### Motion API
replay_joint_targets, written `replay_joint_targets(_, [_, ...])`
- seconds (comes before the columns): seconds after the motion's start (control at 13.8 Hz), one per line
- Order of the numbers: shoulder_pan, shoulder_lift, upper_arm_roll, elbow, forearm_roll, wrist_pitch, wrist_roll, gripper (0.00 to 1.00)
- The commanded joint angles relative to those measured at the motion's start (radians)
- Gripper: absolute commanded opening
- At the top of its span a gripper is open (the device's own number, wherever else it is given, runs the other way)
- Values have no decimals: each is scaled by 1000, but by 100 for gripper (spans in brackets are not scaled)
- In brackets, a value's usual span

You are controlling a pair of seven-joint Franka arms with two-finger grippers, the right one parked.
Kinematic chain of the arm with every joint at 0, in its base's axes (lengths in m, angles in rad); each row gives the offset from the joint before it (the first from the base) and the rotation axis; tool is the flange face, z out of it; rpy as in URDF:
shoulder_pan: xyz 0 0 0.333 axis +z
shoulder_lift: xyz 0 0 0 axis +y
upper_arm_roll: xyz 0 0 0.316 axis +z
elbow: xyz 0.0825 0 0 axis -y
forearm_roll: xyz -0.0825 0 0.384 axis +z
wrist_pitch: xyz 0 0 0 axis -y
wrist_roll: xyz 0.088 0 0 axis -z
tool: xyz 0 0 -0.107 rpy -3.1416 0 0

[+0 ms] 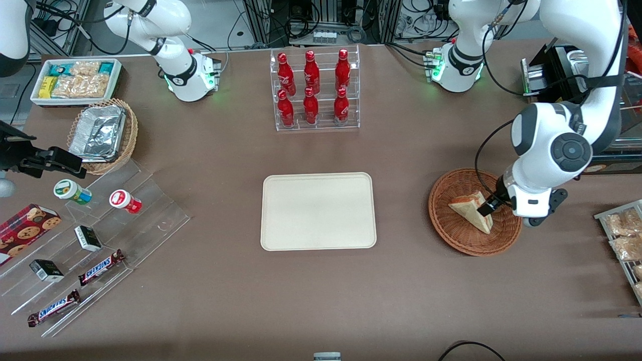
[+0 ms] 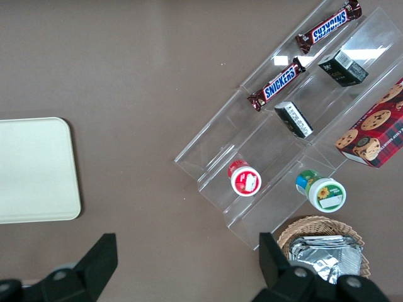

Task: Place sandwich from basket to tray
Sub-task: 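Lower the left gripper and close it on the wrapped sandwich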

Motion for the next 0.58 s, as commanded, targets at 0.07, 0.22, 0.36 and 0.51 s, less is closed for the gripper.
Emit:
replay_joint_targets(0.07, [-5, -23, 3, -103, 11, 122, -19, 100])
replay_joint_targets(0.22, [-5, -21, 3, -165, 11, 231, -19, 100])
replay_joint_targets(0.36, [-4, -18, 3, -173, 11, 250, -21, 100])
replay_joint_targets(0.51, [-7, 0, 3, -179, 13, 262, -19, 100])
